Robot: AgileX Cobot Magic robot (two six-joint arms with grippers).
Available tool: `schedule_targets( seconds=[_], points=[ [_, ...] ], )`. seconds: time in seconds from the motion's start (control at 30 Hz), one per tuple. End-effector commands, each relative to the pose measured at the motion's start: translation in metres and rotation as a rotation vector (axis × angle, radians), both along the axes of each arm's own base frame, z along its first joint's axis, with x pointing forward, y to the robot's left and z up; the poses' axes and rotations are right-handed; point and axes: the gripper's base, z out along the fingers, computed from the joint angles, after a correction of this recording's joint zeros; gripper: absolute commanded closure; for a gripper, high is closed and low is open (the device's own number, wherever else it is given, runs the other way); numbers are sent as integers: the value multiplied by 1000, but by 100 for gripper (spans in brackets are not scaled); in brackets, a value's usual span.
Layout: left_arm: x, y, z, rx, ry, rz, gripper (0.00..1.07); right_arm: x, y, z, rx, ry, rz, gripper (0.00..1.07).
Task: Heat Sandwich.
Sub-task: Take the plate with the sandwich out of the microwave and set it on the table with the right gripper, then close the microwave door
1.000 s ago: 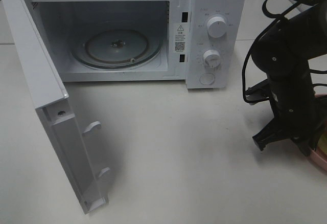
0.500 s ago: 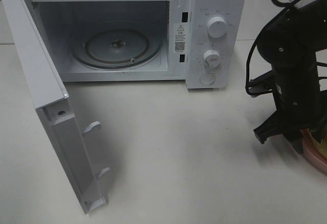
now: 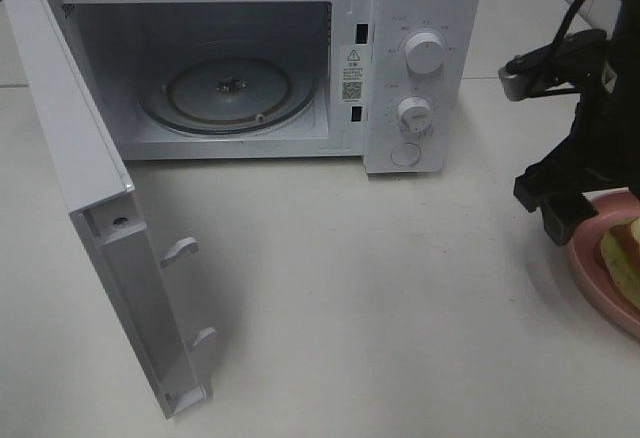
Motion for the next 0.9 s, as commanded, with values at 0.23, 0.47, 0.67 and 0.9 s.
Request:
schedule_targets(
  seconds=[0.23,0.47,0.67,0.9],
  points=[
    [-3,0,-1,0,-31,4,10,-29,0,45,159,-94,44,29],
    [-3,0,-1,0,-31,4,10,-55,-5,78,250,-203,75,31],
    [-3,0,-1,0,-31,4,10,-85,-17,106,295,-312,80,31],
    [-3,0,-1,0,-31,4,10,-113,-29,125,325,-394,86,31]
  ],
)
